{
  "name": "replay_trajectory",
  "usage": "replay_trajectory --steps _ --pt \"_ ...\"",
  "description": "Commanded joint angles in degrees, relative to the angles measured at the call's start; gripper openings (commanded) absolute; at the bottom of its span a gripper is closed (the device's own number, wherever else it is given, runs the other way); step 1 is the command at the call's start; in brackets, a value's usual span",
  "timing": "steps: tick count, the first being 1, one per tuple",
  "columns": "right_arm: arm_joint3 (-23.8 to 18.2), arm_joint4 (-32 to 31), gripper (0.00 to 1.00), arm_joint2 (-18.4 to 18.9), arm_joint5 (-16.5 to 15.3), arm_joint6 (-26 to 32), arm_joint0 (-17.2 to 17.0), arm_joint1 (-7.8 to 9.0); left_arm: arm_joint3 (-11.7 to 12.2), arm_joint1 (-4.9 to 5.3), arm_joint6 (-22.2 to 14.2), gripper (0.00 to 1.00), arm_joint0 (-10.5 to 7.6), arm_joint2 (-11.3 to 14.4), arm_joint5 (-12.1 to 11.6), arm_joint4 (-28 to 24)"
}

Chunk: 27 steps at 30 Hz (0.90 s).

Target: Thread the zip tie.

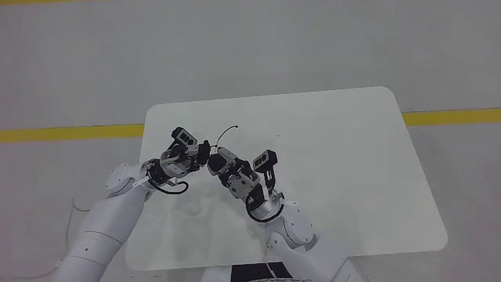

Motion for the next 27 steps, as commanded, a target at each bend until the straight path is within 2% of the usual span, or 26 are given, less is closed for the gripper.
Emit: replay_trajectory --steps 1,16,27 --pt "0.1 -0.1 0.20 0.1 0.0 0.0 0.0 -0.18 0.0 0.00 0.0 0.00 0.00 0.0 0.0 0.0" --pt "1.0 -1.1 0.20 0.9 0.0 0.2 -0.1 -1.40 0.0 0.00 0.0 0.00 0.00 0.0 0.0 0.0" --pt "0.7 -2.8 0.10 2.0 0.0 0.0 -1.0 -2.16 0.0 0.00 0.0 0.00 0.00 0.0 0.0 0.0"
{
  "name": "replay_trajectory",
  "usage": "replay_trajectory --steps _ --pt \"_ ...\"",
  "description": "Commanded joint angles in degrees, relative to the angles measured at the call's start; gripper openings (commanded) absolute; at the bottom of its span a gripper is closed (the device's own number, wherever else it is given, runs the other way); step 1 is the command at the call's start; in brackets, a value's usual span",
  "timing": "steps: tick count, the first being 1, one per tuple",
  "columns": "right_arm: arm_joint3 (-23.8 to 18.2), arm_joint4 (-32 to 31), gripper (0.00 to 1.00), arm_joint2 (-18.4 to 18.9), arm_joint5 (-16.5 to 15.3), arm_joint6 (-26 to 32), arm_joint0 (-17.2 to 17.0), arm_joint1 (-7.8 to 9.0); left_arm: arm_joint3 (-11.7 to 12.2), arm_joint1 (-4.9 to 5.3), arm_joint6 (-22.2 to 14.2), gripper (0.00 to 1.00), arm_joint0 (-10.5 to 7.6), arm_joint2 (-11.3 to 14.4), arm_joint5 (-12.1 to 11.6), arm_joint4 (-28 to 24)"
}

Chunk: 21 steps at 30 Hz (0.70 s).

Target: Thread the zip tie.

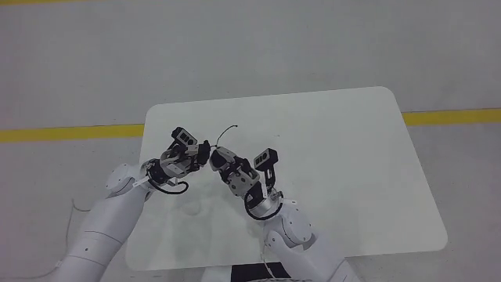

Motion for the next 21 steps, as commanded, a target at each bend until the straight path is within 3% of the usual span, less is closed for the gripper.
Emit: replay_trajectory --steps 1,6,21 --pt "-0.1 -0.2 0.08 0.3 0.0 0.1 -0.2 -0.11 0.0 0.00 0.0 0.00 0.00 0.0 0.0 0.0" --pt "-0.3 -0.7 0.00 0.8 0.0 0.2 -0.7 -0.39 0.0 0.00 0.0 0.00 0.00 0.0 0.0 0.0" --pt "-0.2 -2.3 0.00 2.3 0.0 0.6 -1.6 -1.13 0.0 0.00 0.0 0.00 0.00 0.0 0.0 0.0"
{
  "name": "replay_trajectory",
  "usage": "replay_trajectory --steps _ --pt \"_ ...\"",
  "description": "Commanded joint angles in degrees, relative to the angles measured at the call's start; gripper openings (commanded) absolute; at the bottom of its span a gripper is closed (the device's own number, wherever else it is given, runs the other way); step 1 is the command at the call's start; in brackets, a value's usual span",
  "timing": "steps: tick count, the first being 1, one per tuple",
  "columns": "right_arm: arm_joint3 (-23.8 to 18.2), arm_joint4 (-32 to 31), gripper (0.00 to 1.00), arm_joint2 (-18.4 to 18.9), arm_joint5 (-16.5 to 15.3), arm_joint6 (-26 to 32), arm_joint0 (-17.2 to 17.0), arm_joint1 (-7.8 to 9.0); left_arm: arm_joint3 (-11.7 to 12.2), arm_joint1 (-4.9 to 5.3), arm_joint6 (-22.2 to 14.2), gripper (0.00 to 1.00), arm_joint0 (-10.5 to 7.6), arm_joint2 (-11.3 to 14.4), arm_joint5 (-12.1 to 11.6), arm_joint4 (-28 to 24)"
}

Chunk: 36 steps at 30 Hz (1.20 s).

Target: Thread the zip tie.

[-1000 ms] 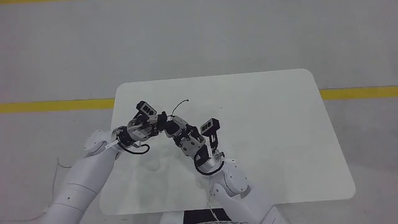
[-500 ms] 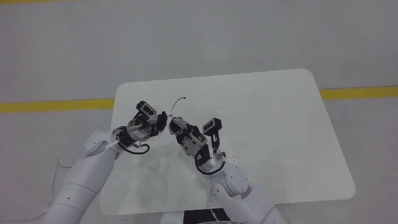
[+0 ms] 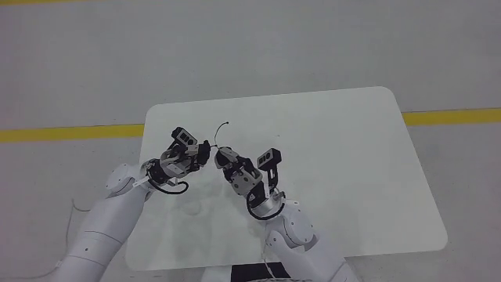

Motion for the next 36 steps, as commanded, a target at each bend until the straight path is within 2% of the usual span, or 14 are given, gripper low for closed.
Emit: replay_trajectory --steps 1,36 --pt "0.0 -0.2 0.00 0.3 0.0 0.0 -0.1 -0.07 0.0 0.00 0.0 0.00 0.00 0.0 0.0 0.0" --pt "-1.6 -3.5 0.00 6.2 0.0 -0.2 -3.3 -1.08 0.0 0.00 0.0 0.00 0.00 0.0 0.0 0.0"
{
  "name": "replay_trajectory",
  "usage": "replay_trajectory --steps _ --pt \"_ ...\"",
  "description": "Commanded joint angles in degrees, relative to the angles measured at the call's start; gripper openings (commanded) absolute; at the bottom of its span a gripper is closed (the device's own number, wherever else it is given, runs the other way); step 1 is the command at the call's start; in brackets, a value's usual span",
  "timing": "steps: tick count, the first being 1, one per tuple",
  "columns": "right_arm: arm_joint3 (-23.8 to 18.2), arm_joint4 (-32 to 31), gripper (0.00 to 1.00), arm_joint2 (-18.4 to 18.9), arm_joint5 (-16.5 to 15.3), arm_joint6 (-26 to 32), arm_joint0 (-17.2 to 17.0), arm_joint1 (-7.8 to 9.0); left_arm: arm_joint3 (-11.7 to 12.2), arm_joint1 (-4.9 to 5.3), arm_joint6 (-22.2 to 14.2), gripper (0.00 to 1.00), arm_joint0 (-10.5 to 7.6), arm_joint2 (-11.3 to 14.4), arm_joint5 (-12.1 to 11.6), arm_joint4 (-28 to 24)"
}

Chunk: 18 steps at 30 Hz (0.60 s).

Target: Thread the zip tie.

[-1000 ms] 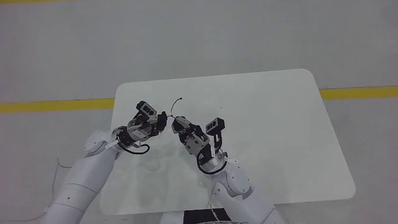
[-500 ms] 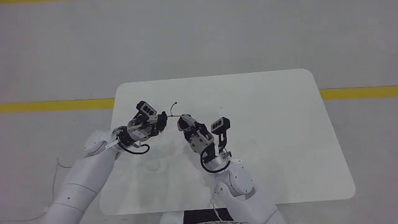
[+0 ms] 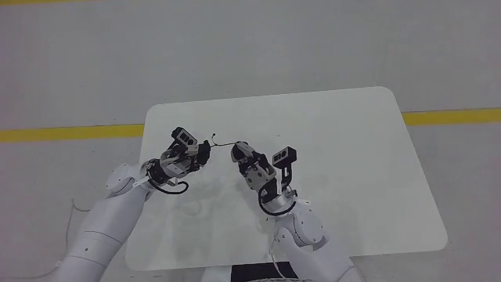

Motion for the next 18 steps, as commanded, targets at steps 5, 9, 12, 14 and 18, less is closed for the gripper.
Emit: replay_trajectory --steps 5,9,12,14,18 --pt "0.0 -0.2 0.00 0.7 0.0 0.2 -0.3 -0.17 0.0 0.00 0.0 0.00 0.00 0.0 0.0 0.0" --pt "0.0 -0.3 0.00 1.0 0.0 0.2 -0.5 -0.28 0.0 0.00 0.0 0.00 0.00 0.0 0.0 0.0" --pt "0.0 -0.5 0.00 1.3 0.0 0.3 -0.6 -0.36 0.0 0.00 0.0 0.00 0.00 0.0 0.0 0.0" --pt "-0.1 -0.6 0.00 1.5 0.0 0.3 -0.7 -0.42 0.0 0.00 0.0 0.00 0.00 0.0 0.0 0.0" --pt "-0.2 -0.7 0.00 1.8 0.0 0.3 -0.8 -0.51 0.0 0.00 0.0 0.00 0.00 0.0 0.0 0.0"
